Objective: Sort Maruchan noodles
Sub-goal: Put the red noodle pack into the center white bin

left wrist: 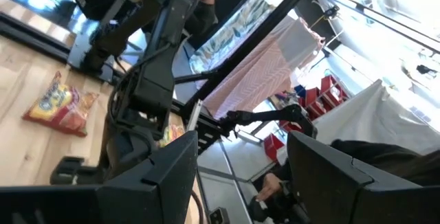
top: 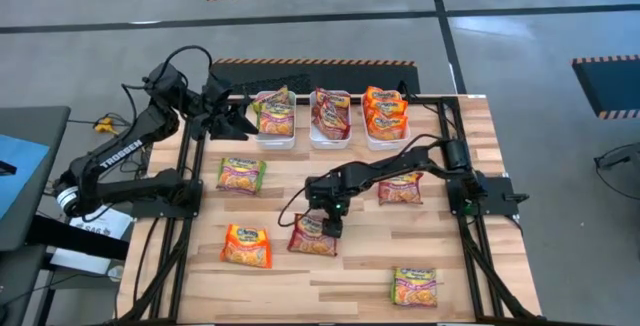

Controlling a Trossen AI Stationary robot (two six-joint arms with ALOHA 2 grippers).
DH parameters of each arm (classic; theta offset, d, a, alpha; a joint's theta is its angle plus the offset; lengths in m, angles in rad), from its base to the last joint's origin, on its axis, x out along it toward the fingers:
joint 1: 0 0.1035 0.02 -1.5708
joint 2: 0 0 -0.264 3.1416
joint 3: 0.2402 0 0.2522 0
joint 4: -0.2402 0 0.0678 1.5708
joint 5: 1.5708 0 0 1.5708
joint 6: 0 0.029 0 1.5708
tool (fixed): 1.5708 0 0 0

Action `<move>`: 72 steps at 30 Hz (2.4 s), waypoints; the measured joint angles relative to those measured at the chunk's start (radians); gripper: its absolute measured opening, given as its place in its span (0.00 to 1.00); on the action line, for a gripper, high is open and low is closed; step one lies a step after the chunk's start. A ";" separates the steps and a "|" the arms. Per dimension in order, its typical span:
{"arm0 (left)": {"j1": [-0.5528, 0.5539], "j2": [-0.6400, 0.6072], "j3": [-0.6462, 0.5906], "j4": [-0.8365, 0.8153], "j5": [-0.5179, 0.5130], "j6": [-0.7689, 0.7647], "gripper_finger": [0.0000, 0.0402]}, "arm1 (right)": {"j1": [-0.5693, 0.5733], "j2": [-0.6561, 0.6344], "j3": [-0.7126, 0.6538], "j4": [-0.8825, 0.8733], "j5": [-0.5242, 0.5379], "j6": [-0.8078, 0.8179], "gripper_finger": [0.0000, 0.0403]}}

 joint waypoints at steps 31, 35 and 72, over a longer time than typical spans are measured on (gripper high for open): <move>0.000 0.000 0.000 -0.026 -0.054 0.045 0.52 | -0.056 -0.136 0.218 -0.309 0.170 -0.087 0.02; 0.000 0.001 0.000 -0.030 -0.075 0.046 0.52 | -0.095 -0.200 0.217 -0.348 0.243 -0.115 0.02; -0.001 0.012 0.000 -0.082 -0.508 0.116 0.52 | -0.553 -0.374 0.266 -0.297 0.263 -0.897 0.02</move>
